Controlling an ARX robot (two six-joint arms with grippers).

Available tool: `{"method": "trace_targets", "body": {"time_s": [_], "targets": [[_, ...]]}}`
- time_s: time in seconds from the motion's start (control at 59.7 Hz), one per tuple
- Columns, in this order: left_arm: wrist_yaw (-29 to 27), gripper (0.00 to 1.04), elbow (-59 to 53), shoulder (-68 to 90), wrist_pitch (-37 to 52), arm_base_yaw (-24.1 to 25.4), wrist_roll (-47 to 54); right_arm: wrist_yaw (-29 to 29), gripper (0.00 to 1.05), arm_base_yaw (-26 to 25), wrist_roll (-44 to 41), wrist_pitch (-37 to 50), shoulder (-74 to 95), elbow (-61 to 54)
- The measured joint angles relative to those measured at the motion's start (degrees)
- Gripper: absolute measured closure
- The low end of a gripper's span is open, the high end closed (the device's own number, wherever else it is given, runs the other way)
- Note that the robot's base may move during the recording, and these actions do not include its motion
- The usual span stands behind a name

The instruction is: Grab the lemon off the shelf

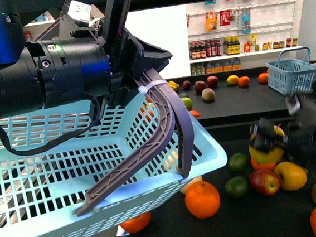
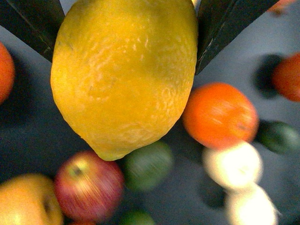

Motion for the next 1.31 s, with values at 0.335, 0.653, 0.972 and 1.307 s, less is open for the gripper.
{"method": "trace_targets", "body": {"time_s": [0.335, 0.653, 0.972, 1.307], "targets": [[-0.02, 0.98, 0.00, 0.00, 0.00, 0.00, 0.00, -14.34, 0.39, 3.15, 13.64, 10.16, -11.93, -7.43], [-0.02, 0.98, 0.00, 0.00, 0.00, 0.00, 0.02, -15.30, 0.39, 8.68, 9.44, 8.66, -12.66, -10.99], [0.00, 0.98, 0.00, 0.00, 0.00, 0.00, 0.00, -14.23, 0.30, 11.91, 2.19, 7.89, -11.82, -12.15], [0.11, 0.98, 0.00, 0.00, 0.00, 0.00, -0.09, -15.06, 0.07, 12.17, -0.81, 9.60, -11.82, -13.07]]}}
